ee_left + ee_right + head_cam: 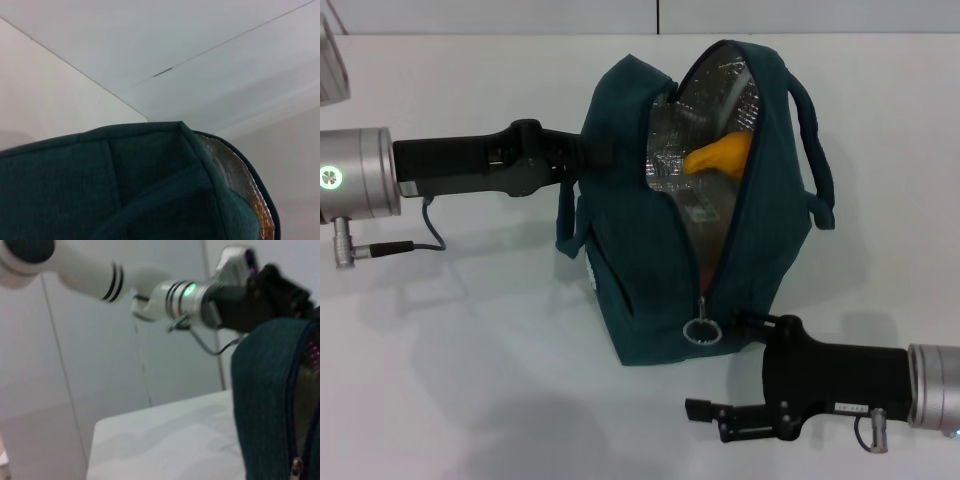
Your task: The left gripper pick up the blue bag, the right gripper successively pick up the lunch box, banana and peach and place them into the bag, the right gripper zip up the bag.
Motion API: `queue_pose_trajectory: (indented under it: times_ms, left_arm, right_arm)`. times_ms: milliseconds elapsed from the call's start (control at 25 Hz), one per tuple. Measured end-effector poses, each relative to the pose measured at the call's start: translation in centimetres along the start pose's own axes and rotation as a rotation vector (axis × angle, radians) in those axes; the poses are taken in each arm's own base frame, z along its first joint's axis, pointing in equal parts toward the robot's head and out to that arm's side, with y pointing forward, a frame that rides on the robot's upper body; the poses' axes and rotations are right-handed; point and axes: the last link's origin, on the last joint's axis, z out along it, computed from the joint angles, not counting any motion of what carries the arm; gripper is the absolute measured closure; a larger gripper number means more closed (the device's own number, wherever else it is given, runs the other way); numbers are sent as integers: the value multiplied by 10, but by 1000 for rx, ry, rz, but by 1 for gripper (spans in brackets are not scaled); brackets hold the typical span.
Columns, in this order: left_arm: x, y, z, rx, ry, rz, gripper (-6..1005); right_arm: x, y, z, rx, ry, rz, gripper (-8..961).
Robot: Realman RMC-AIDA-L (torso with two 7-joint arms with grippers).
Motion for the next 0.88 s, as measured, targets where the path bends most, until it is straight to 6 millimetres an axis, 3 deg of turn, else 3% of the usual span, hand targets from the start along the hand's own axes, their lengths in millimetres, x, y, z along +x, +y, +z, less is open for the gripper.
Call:
queue_pose_trajectory:
  times_ms: [480,880]
  left_arm:
    - [-2,0,1,-6,-3,0,959]
    - [-4,0,2,-9,-6,-5,959]
  right_arm:
    - [-4,-1,3,-3,-19,50,93]
    - [-3,-5,0,41,-31,71,472]
